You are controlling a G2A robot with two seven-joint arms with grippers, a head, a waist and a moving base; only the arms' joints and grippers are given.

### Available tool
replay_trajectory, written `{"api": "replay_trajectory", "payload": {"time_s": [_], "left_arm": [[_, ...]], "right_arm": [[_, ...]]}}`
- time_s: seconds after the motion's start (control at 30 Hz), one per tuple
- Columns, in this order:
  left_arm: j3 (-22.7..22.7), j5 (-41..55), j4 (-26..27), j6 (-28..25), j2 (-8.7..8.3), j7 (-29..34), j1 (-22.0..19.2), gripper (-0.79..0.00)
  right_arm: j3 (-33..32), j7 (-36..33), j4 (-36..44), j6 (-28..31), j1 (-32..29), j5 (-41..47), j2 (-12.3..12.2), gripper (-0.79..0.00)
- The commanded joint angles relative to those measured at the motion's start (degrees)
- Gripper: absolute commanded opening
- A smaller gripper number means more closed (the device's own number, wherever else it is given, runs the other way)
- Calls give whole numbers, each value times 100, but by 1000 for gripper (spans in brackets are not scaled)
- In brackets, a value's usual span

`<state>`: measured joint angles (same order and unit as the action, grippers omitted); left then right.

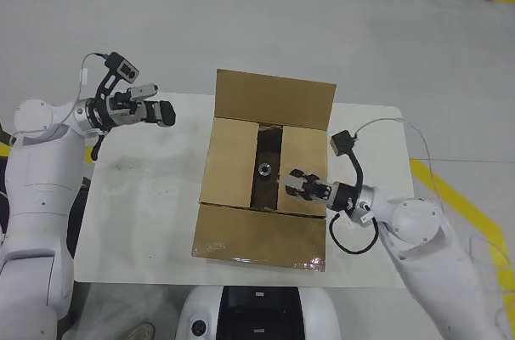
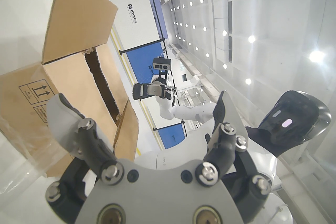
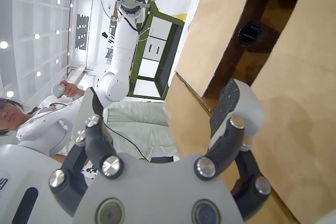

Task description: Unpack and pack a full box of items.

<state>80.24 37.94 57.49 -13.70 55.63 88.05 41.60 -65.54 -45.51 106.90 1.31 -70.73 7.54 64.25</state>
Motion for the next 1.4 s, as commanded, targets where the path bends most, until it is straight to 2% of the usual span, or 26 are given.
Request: {"api": "replay_trajectory", "payload": {"time_s": [0.0,0.2,0.37,0.77,0.97,1.37], "left_arm": [[-130,-37,10,-12,-2,-5,-39,0],[-491,234,-34,-51,-50,-5,-131,0],[-688,391,-137,-187,-154,-5,-207,0],[-690,419,-157,-201,-161,-5,-212,0],[-690,419,-157,-201,-161,-5,-212,0],[-690,419,-157,-201,-161,-5,-212,0]], "right_arm": [[284,55,-216,-47,279,12,58,0],[869,220,-748,-309,829,141,220,0],[1100,305,-915,-378,1011,274,301,0],[1100,305,-915,-378,1011,274,301,0],[1231,439,-904,-709,1058,197,343,0],[1657,315,-1509,-1079,1309,588,515,0]]}}
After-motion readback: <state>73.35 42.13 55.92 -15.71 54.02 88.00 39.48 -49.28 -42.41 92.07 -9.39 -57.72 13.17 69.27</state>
